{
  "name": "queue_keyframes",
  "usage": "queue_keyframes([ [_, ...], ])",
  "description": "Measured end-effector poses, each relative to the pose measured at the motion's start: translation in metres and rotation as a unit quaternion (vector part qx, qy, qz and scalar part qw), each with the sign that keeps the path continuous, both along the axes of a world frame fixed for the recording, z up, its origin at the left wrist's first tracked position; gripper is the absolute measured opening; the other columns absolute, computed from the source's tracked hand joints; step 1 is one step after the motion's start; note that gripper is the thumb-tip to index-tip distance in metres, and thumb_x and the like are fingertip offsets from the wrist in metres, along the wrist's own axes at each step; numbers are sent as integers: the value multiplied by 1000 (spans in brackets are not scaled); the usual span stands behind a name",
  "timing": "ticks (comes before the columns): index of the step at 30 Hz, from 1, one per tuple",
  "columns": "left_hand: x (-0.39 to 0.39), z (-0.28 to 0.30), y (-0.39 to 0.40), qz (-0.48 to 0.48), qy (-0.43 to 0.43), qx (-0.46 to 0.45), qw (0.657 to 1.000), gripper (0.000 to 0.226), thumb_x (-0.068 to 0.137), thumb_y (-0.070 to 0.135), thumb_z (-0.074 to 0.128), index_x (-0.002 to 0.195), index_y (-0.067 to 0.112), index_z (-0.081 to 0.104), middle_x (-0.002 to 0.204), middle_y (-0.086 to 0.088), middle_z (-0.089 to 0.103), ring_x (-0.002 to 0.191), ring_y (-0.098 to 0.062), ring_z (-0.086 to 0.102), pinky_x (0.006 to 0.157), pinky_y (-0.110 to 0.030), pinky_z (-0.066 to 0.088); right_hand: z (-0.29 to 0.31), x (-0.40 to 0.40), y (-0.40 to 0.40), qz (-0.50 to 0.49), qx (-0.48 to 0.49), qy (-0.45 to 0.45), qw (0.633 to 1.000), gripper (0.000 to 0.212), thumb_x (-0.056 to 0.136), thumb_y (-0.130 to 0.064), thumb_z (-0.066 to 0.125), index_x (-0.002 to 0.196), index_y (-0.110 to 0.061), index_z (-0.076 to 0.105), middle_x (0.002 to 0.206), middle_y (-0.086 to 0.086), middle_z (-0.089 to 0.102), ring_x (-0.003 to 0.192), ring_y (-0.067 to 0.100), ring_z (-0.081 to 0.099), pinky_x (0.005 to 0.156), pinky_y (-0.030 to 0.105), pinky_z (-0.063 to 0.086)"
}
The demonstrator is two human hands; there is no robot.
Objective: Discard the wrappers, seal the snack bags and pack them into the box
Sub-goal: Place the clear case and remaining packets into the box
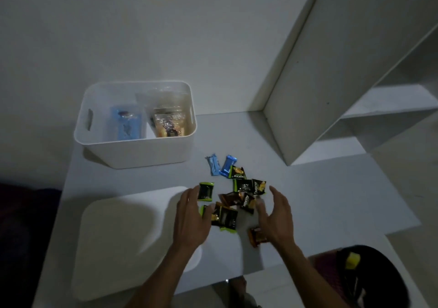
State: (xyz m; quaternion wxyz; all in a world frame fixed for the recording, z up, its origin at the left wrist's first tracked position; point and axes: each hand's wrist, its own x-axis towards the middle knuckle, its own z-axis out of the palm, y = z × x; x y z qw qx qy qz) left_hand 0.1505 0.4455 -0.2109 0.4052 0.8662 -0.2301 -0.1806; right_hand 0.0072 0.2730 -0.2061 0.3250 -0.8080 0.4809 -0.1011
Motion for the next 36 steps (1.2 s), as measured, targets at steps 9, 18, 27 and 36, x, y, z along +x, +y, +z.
queue_keyframes([
  [9, -77, -79, -71, 67, -79, 162, 981, 75, 93, 59, 39, 150, 12, 29, 154, -22, 31, 144, -37, 24, 115, -49, 25, -98, -34, -2, 144, -66, 111, 981, 69, 97, -61, 32, 156, -35, 8, 165, 5, 1, 152, 27, -1, 117, 57, 21],
  [18, -81, -108, -89, 97, -143, 231, 958, 67, 94, 53, 39, 149, 17, 25, 150, -23, 36, 140, -44, 28, 113, -56, 27, -110, 3, -59, 199, -96, 70, 973, 71, 94, -60, 41, 155, -37, 12, 165, 8, -8, 151, 33, -9, 116, 63, 13],
  [27, -69, -116, -90, 88, -184, 244, 948, 61, 97, 53, 31, 150, 23, 33, 152, -18, 35, 142, -43, 25, 113, -56, 24, -114, 23, -93, 374, -158, 134, 904, 76, 90, -76, 27, 154, -37, 20, 164, -2, 16, 151, 31, 4, 111, 70, 15],
  [36, -80, -124, -81, 74, -211, 229, 948, 54, 100, 48, 36, 144, 18, 44, 142, -14, 47, 137, -41, 33, 108, -57, 32, -117, -13, -90, 390, -176, 104, 898, 91, 82, -83, 36, 154, -28, 25, 164, 0, 17, 151, 28, 8, 115, 64, 13],
])
